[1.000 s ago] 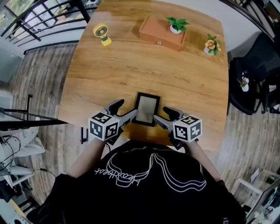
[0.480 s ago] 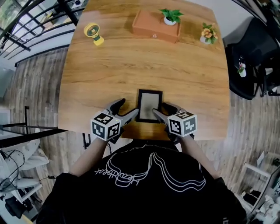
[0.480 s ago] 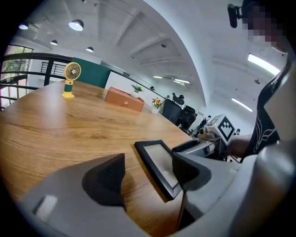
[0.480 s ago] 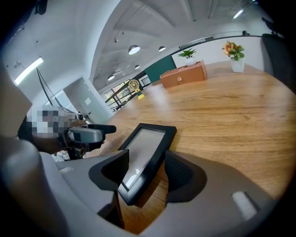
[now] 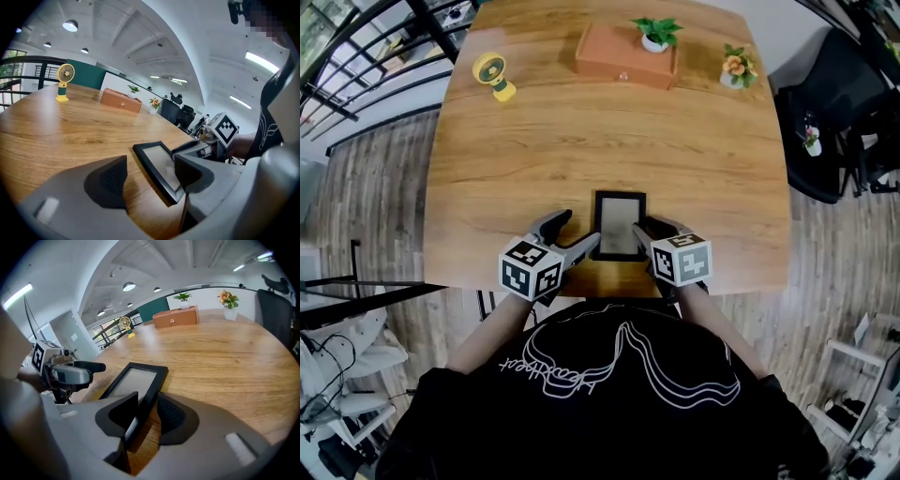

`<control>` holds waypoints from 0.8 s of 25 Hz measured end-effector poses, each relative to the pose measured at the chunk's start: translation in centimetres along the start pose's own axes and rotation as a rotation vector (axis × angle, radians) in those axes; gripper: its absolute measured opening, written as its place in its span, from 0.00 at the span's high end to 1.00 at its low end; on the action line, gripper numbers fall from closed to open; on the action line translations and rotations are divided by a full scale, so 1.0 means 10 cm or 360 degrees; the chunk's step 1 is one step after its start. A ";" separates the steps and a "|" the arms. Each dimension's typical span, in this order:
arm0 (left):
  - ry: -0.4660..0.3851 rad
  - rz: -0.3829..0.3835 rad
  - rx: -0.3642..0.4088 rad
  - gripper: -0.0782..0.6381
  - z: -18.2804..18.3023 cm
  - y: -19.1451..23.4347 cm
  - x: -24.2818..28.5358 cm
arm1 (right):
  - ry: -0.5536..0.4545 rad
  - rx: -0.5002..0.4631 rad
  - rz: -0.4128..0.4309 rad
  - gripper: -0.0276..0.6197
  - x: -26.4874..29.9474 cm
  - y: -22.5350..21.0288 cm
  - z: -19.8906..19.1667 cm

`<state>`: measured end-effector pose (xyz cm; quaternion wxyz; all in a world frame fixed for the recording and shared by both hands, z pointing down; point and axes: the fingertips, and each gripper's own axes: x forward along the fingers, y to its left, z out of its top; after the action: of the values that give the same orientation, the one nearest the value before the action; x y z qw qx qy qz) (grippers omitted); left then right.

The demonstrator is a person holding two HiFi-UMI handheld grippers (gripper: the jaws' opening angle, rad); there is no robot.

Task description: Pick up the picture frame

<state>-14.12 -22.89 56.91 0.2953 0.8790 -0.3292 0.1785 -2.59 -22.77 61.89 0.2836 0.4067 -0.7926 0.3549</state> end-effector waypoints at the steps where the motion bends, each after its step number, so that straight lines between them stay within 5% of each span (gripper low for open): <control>1: -0.0009 -0.0008 0.0010 0.45 0.02 0.00 0.01 | 0.0006 0.0000 -0.0005 0.72 0.01 -0.01 0.01; 20: 0.0003 0.0005 -0.0018 0.45 -0.02 -0.08 -0.02 | 0.0017 0.0475 0.0071 0.79 -0.02 -0.12 0.02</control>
<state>-13.75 -22.23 56.66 0.3004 0.8765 -0.3313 0.1780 -1.52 -23.34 62.06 0.2161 0.4247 -0.7384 0.4771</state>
